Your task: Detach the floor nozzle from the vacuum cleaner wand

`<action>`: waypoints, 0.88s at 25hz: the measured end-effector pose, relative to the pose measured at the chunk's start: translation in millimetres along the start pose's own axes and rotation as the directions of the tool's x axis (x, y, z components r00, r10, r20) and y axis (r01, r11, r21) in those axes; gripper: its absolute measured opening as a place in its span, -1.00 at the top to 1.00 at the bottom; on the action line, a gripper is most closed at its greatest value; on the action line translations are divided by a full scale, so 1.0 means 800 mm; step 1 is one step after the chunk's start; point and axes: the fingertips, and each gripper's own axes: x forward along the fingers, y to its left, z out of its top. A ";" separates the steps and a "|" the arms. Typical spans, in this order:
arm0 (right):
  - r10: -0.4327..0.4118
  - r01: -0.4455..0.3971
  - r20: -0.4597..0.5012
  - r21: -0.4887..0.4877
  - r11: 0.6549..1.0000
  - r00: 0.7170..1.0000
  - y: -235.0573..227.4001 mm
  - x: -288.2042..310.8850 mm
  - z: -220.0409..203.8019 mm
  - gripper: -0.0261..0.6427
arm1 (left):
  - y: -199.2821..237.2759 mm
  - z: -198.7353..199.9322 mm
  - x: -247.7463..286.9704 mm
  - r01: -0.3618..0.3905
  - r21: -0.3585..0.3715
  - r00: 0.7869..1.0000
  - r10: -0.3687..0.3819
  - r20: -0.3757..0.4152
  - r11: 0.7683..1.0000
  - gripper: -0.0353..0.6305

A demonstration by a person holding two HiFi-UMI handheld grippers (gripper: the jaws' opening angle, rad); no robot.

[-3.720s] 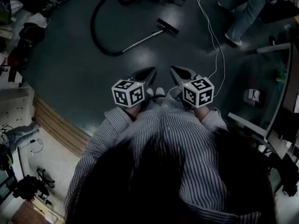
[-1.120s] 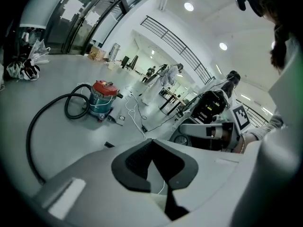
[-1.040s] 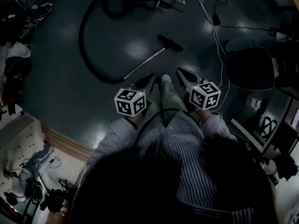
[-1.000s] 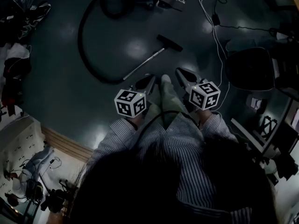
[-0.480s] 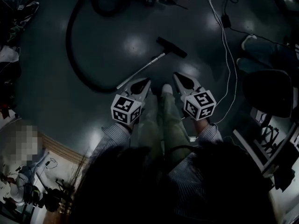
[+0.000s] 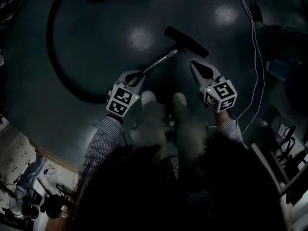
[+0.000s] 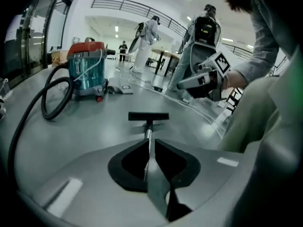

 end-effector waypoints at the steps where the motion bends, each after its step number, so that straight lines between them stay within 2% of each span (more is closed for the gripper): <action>1: 0.019 -0.019 -0.016 -0.015 1.000 1.000 -0.008 0.019 -0.019 0.92 | 0.007 -0.023 0.023 0.006 0.010 1.000 -0.005 -0.023 1.000 0.74; 4: 0.055 -0.057 -0.048 -0.033 0.998 0.997 -0.032 0.071 -0.066 0.92 | 0.019 -0.075 0.082 0.029 0.022 0.998 -0.027 -0.058 0.999 0.65; 7: 0.082 -0.083 -0.066 0.000 0.997 0.994 -0.053 0.113 -0.103 0.92 | 0.030 -0.117 0.132 0.052 0.023 0.994 -0.050 -0.096 0.998 0.52; 9: 0.103 -0.101 -0.067 0.022 0.995 0.992 -0.065 0.136 -0.119 0.92 | 0.039 -0.139 0.159 0.074 0.051 0.989 -0.067 -0.132 0.996 0.38; 11: 0.118 -0.118 -0.073 0.007 0.993 0.990 -0.075 0.153 -0.130 0.92 | 0.041 -0.156 0.179 0.101 0.108 0.981 -0.080 -0.177 0.989 0.31; 13: 0.128 -0.129 -0.075 -0.010 0.992 0.989 -0.082 0.170 -0.141 0.92 | 0.038 -0.172 0.194 0.123 0.206 0.972 -0.076 -0.222 0.971 0.31; 15: 0.145 -0.147 -0.078 -0.021 0.989 0.986 -0.082 0.185 -0.150 0.92 | 0.032 -0.179 0.203 0.137 0.281 0.972 -0.073 -0.224 0.950 0.32; 19: 0.177 -0.180 -0.078 -0.036 0.983 0.981 -0.076 0.203 -0.152 0.92 | 0.032 -0.178 0.205 0.133 0.273 0.979 -0.083 -0.187 0.953 0.19; 21: 0.192 -0.194 -0.063 -0.031 0.980 0.979 -0.071 0.204 -0.147 0.92 | 0.026 -0.177 0.202 0.147 0.283 0.978 -0.096 -0.187 0.948 0.28; 22: 0.201 -0.203 -0.059 -0.038 0.978 0.978 -0.069 0.204 -0.145 0.92 | 0.022 -0.178 0.202 0.154 0.295 0.976 -0.098 -0.195 0.943 0.41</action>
